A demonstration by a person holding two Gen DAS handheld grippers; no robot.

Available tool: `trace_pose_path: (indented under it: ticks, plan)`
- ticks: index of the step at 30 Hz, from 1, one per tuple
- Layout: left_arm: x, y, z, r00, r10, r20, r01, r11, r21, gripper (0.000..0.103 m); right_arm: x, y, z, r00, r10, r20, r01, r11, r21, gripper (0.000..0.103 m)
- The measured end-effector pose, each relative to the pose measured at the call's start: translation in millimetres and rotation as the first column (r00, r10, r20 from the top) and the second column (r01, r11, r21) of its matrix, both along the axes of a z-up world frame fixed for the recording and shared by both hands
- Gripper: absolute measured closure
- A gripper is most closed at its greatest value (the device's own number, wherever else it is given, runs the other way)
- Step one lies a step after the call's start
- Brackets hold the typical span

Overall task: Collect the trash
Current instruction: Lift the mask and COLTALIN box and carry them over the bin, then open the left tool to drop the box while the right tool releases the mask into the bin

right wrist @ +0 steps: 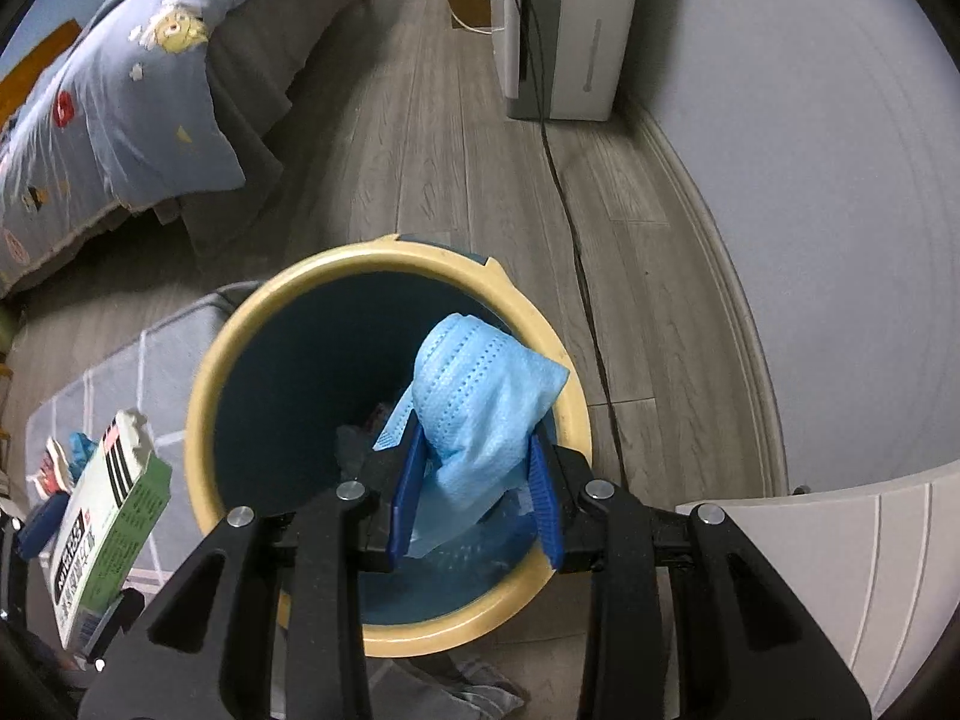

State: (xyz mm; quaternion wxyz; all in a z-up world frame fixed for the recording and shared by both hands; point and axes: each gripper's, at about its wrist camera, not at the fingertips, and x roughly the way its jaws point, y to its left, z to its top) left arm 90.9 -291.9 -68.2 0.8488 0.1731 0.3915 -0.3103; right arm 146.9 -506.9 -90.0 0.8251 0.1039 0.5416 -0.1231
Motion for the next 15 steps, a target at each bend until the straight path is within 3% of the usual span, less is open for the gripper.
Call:
trace_pose_path:
  ticks: [6,15]
  plan:
    - [10.6,-20.7,-10.0,1.000,-0.010,-0.011,0.010,1.000,0.023,0.029,2.2,6.4,-8.0,0.999,0.021,-0.029,-0.022,0.999,-0.028,0.071]
    - [37.8,-48.7,-35.7,0.999,0.007,-0.041,-0.005,0.998,0.061,0.028,7.0,3.8,-22.1,0.998,-0.020,-0.066,0.022,1.000,0.020,0.071]
